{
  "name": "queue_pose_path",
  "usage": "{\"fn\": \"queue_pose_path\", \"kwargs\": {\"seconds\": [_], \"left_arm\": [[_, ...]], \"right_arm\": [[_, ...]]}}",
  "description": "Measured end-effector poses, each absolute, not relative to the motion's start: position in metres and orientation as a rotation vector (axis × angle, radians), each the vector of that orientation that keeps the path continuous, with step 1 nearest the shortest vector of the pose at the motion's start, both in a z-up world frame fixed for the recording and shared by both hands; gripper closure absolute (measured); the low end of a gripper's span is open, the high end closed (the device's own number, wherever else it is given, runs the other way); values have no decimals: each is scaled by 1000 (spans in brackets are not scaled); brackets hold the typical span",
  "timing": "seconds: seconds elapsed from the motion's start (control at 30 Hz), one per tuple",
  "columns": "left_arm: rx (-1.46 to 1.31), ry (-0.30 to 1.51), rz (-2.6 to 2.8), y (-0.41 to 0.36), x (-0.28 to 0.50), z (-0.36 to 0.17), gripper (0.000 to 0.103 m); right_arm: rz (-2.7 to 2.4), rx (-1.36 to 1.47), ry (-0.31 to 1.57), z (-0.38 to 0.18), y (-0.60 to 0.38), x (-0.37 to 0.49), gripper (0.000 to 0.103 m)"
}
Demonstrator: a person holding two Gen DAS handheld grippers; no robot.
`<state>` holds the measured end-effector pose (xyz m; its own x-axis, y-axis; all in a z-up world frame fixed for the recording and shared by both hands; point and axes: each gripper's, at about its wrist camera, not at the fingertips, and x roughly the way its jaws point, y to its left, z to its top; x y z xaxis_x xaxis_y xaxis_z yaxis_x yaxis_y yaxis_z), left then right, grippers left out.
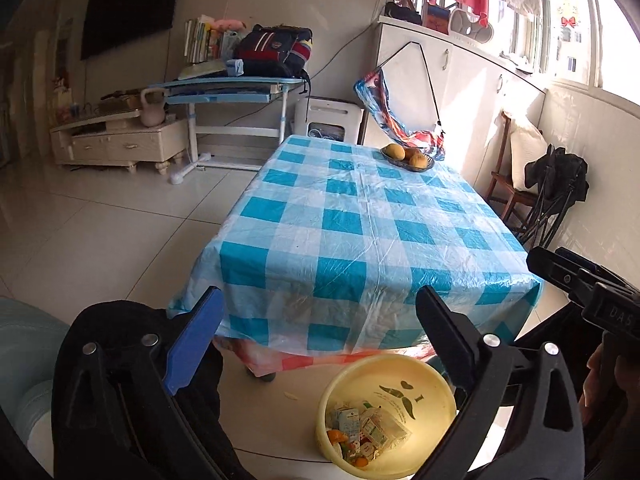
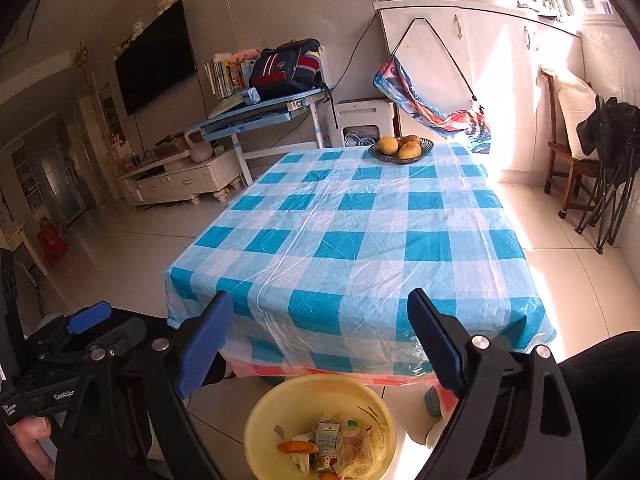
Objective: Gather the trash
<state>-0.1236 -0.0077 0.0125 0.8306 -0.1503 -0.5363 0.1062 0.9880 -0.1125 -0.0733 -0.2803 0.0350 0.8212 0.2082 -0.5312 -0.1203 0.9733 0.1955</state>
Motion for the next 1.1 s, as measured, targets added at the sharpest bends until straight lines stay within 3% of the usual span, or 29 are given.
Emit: {"fn": "queue_pose_path", "kwargs": {"seconds": [0.13, 1.1], "left_arm": [[-104, 515, -99, 4, -132, 24, 7], [-81, 578, -72, 13, -129, 9, 7]], "right_arm": [[177, 89, 522, 43, -269, -91, 12], [142, 79, 521, 36, -267, -89, 11]]}}
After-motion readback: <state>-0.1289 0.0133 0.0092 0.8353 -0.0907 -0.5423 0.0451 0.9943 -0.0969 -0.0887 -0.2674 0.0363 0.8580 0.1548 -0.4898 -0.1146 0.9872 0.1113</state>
